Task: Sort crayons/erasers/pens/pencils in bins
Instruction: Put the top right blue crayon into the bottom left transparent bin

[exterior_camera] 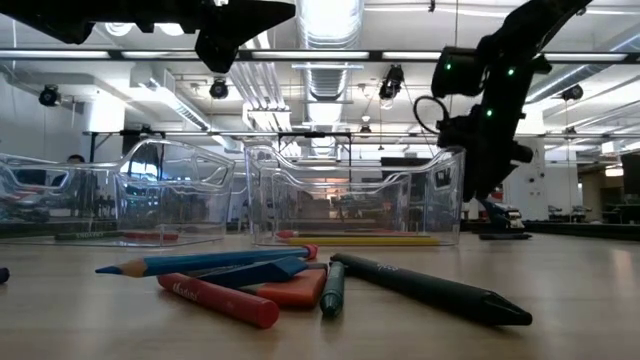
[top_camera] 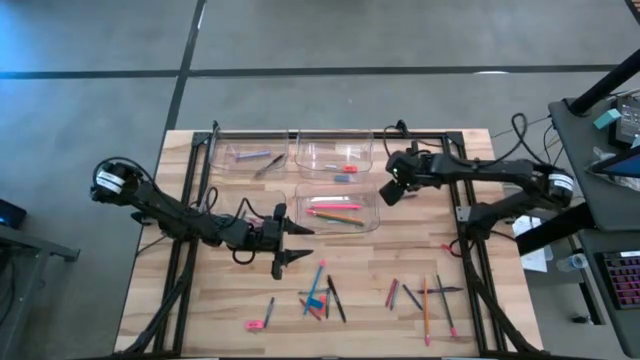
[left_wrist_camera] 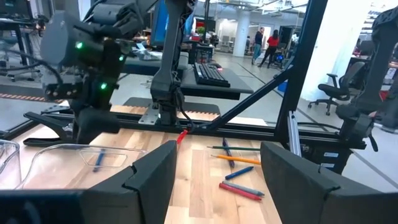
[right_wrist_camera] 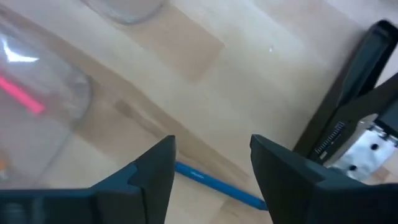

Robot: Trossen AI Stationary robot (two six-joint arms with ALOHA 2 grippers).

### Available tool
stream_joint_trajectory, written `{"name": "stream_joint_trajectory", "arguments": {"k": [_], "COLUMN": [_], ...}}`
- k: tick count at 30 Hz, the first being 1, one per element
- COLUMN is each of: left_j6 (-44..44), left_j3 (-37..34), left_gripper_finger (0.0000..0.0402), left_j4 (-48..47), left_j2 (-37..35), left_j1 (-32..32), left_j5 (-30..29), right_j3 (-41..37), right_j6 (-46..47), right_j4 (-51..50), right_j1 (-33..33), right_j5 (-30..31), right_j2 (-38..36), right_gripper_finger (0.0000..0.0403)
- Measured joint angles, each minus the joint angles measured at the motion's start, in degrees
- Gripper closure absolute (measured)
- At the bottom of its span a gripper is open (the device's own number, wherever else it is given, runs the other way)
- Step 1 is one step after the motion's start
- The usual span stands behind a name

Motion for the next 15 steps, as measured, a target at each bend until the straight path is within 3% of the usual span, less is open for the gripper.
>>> {"name": "stream_joint_trajectory", "arguments": {"k": [15], "left_j6": [0.00], "left_j3": [-0.11], "left_gripper_finger": [0.0185], "left_j4": [-0.13], "left_j2": [0.00], "left_j1": [-0.02], "left_j5": [0.14], "right_j3": [-0.11], "right_j6": [-0.57], "right_j4": [0.00], "right_j1": [-1.45], "right_j5": [0.11], "right_j2": [11.29], "right_gripper_finger": [0.0216]}}
